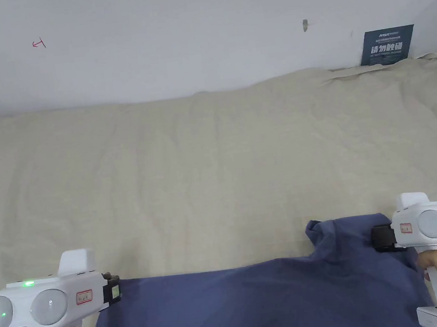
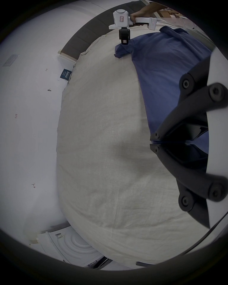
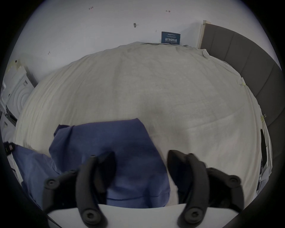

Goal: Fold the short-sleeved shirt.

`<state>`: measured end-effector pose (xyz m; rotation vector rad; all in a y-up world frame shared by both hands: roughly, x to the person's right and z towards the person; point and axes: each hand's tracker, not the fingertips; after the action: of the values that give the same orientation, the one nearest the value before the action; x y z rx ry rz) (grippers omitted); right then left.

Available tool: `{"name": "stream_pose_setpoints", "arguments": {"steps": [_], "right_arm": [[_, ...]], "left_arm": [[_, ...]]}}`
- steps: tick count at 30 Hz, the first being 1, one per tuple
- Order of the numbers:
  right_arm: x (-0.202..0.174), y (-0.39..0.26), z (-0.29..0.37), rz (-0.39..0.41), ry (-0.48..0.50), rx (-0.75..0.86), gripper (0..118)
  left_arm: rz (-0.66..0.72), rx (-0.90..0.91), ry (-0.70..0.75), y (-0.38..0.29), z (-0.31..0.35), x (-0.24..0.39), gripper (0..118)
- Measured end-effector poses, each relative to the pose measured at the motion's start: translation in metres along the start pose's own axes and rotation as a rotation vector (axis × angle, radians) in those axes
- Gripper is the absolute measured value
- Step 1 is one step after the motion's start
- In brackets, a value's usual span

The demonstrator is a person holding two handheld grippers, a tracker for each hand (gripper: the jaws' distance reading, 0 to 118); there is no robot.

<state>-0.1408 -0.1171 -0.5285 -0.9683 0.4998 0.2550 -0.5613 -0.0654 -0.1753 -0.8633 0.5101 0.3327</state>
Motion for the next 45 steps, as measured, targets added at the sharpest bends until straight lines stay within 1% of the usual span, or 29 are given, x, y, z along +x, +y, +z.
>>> {"name": "stream_pose_setpoints", "arguments": {"steps": [1, 2, 3, 4, 5, 6, 9, 18, 20, 22, 26, 30, 35, 39, 42, 45], "right_arm": [[-0.004, -0.002, -0.001, 0.034, -0.016, -0.003, 49], [-0.007, -0.003, -0.002, 0.066, -0.017, -0.012, 38], [-0.01, -0.005, 0.0, 0.075, -0.011, 0.001, 27], [-0.01, -0.005, 0.003, 0.077, -0.015, 0.004, 7], [-0.011, -0.005, 0.007, 0.076, -0.01, 0.003, 3], [-0.013, -0.005, 0.013, 0.076, -0.019, 0.027, 3], [-0.01, -0.005, 0.037, 0.079, 0.004, 0.08, 3], [0.003, -0.023, 0.147, 0.04, 0.151, 0.264, 3], [0.006, -0.031, 0.17, 0.055, 0.168, 0.291, 3], [0.008, -0.042, 0.196, 0.088, 0.163, 0.34, 2], [0.015, -0.066, 0.233, 0.095, 0.186, 0.375, 3], [0.021, -0.097, 0.257, 0.101, 0.206, 0.383, 3], [0.029, -0.139, 0.269, 0.093, 0.222, 0.366, 3], [0.033, -0.176, 0.271, 0.064, 0.218, 0.332, 2], [0.033, -0.2, 0.267, 0.058, 0.196, 0.295, 3], [0.036, -0.223, 0.261, 0.014, 0.2, 0.252, 3]], "left_arm": [[0.003, 0.001, -0.001, 0.0, 0.0, 0.0, 0], [0.005, 0.0, -0.003, -0.002, -0.002, 0.0, 0], [0.005, -0.001, -0.004, -0.003, -0.002, 0.0, 0], [0.004, -0.001, -0.001, -0.004, -0.002, 0.0, 0], [0.004, 0.0, 0.001, -0.004, -0.002, 0.0, 0], [0.006, 0.001, 0.0, -0.007, 0.005, 0.007, 0], [0.01, 0.01, 0.004, -0.011, 0.013, 0.01, 0], [0.038, 0.053, 0.023, -0.017, 0.039, -0.004, 0], [0.049, 0.065, 0.024, -0.02, 0.046, -0.009, 0], [0.054, 0.075, 0.027, -0.021, 0.063, -0.01, 0], [0.054, 0.088, 0.04, -0.031, 0.087, -0.017, 0], [0.058, 0.099, 0.028, -0.05, 0.11, -0.024, 0], [0.041, 0.09, 0.018, -0.084, 0.133, -0.025, 0], [0.029, 0.066, 0.023, -0.121, 0.147, -0.025, 0], [0.03, 0.039, 0.027, -0.145, 0.147, -0.024, 0], [0.031, 0.009, 0.036, -0.169, 0.146, -0.023, 0]]}}
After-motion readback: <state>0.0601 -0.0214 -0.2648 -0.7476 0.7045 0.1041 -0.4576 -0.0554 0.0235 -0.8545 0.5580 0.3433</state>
